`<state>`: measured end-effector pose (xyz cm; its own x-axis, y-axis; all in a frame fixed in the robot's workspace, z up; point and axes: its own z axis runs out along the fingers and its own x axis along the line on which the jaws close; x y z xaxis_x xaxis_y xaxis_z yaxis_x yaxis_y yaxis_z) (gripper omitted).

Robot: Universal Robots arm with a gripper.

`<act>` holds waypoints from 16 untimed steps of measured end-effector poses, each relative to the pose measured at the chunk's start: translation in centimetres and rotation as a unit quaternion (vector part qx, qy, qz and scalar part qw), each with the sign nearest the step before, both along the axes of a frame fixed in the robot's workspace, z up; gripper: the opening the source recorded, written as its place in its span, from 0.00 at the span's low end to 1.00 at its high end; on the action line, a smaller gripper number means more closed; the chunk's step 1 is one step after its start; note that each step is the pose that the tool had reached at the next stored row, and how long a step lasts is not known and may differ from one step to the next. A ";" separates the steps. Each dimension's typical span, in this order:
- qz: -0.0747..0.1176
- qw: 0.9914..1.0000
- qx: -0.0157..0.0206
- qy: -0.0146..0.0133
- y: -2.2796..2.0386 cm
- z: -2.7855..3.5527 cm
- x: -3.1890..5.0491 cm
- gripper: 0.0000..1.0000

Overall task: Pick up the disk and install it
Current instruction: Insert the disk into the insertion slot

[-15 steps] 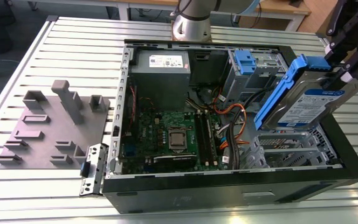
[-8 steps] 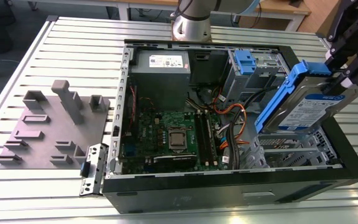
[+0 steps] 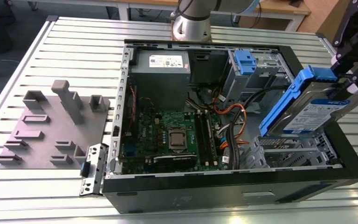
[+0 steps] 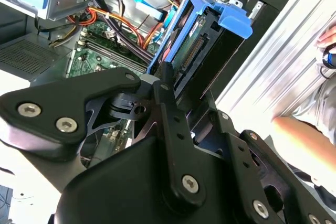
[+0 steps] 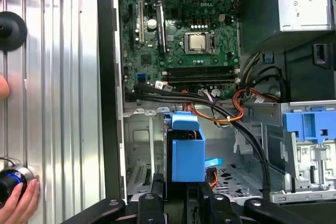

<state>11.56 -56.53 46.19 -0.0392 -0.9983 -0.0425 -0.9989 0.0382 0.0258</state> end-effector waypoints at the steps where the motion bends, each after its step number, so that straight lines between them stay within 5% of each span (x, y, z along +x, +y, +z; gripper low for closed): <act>1: 0.000 1.000 0.000 0.000 -0.12 -0.05 0.01 0.35; 16: 0.000 1.000 0.000 0.000 -0.85 -0.98 0.21 0.35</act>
<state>11.77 -57.39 45.22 -0.0391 -0.9983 -0.0424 -0.9989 0.0381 0.0258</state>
